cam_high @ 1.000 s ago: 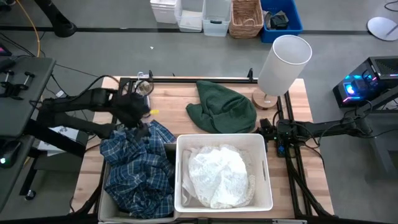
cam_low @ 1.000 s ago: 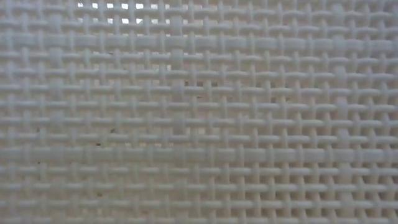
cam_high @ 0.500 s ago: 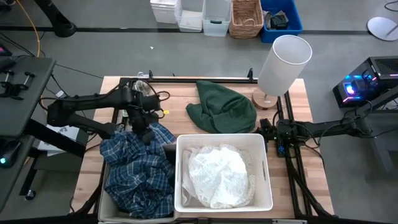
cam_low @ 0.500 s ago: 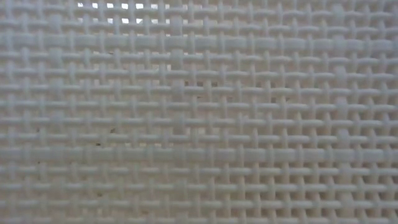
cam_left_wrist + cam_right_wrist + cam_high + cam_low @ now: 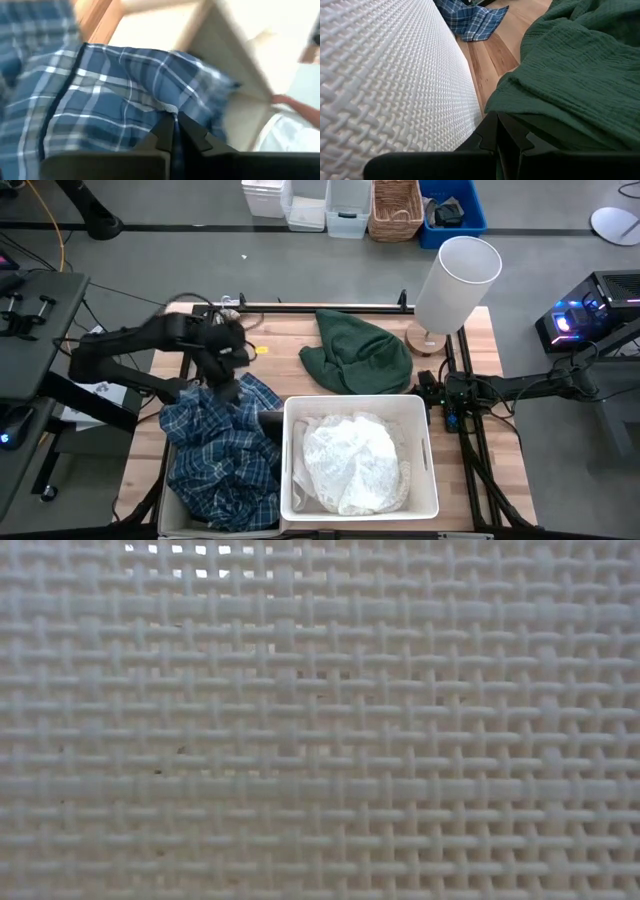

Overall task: Sort clothes
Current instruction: Put the blue checkered polo into the beige laundry organizer

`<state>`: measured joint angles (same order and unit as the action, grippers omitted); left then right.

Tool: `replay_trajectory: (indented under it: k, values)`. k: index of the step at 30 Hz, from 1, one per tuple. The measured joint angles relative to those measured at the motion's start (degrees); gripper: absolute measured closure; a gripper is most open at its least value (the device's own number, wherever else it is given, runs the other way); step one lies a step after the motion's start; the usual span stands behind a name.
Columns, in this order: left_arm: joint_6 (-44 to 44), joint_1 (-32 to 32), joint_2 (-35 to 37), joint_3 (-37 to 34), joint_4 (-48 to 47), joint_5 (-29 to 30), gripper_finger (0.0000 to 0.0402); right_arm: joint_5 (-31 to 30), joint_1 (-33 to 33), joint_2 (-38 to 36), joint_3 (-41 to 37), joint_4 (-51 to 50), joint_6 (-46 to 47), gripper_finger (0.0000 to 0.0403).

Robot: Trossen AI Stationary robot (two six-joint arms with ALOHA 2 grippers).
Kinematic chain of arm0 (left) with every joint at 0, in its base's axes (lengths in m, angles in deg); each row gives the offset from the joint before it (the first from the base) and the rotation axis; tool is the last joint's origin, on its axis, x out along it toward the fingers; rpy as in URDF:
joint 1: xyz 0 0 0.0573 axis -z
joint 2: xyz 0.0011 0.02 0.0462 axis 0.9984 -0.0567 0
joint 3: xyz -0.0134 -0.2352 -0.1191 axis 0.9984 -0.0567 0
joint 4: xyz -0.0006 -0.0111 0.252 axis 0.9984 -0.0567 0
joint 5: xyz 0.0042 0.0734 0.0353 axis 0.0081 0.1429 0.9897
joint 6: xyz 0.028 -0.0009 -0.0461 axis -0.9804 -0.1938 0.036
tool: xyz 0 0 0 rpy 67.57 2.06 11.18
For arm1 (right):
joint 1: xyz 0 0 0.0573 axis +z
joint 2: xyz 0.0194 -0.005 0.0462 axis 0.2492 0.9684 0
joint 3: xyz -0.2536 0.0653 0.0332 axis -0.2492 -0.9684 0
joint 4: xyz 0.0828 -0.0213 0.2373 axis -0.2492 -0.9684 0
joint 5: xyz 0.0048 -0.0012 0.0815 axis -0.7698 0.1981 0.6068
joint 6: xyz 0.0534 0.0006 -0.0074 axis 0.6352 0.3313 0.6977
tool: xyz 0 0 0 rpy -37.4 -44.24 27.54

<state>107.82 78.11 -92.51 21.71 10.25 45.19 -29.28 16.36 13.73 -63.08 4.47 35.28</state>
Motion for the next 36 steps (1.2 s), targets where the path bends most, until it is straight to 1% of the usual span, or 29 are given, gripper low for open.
replay_trajectory:
  k: [2, 5, 8, 10, 12, 15, 17, 19, 22, 26, 29, 31, 33, 35, 36]
  values:
    - [0.5, 1.1, 0.3, 4.9, 0.1, 1.2, 0.04, 0.0, 0.0, 0.0, 0.0, 0.0, 0.0, 0.0402]
    - [3.2, 4.6, 0.4, 12.1, 0.6, 4.3, 0.0401, 0.0, 0.0, 0.0, 0.0, 0.0, 0.0, 0.0402]
    - [5.3, 10.5, 0.4, 17.4, 4.4, 7.1, 0.0401, 0.0, 0.0, 0.0, 0.0, 0.0, 0.0, 0.0402]
    - [6.5, 16.3, 0.4, 19.5, 9.9, 8.9, 0.0401, 0.0, 0.0, 0.0, 0.0, 0.0, 0.0, 0.0402]
    - [6.6, 23.5, 0.4, 20.0, 17.6, 10.1, 0.0401, 0.0, 0.0, 0.0, 0.0, 0.0, 0.0, 0.0402]
    - [6.8, 35.1, -0.4, 19.1, 29.8, 15.1, 0.0401, 0.0, 0.0, 0.0, 0.0, 0.0, 0.0, 0.0402]
    - [7.1, 41.9, -1.8, 17.7, 35.8, 17.9, 0.0401, 0.0, 0.0, 0.0, 0.0, 0.0, 0.0, 0.0402]
    - [8.1, 48.0, -3.5, 15.9, 38.0, 22.2, 0.0401, 0.0, 0.0, 0.0, 0.0, 0.0, 0.0, 0.0402]
    - [14.2, 55.6, -5.3, 10.6, 36.5, 29.8, 0.0401, 0.0, 0.0, 0.0, 0.0, 0.0, 0.0, 0.0402]
    - [29.2, 63.2, -5.6, -1.3, 32.3, 37.3, 0.0401, 0.0, 0.0, 0.0, 0.0, 0.0, 0.0, 0.0402]
    - [44.7, 66.6, -4.5, -11.1, 31.8, 42.1, 0.0401, 0.0, 0.0, 0.0, 0.0, 0.0, 0.0, 0.0402]
    - [55.9, 67.9, -4.2, -17.4, 31.7, 42.7, 0.0401, 0.0, 0.0, 0.0, 0.0, 0.0, 0.0, 0.0402]
    - [64.6, 68.4, -4.4, -23.4, 33.7, 39.9, 0.0401, 0.0, 0.0, 0.0, 0.0, 0.0, 0.0, 0.0402]
    - [68.2, 68.2, -4.6, -28.1, 39.0, 36.5, 0.0402, 0.0, 0.0, 0.0, 0.0, 0.0, 0.0, 0.0402]
    - [68.6, 68.2, -4.7, -29.7, 42.1, 36.0, 0.0401, 0.0, 0.0, 0.0, 0.0, 0.0, 0.0, 0.0402]
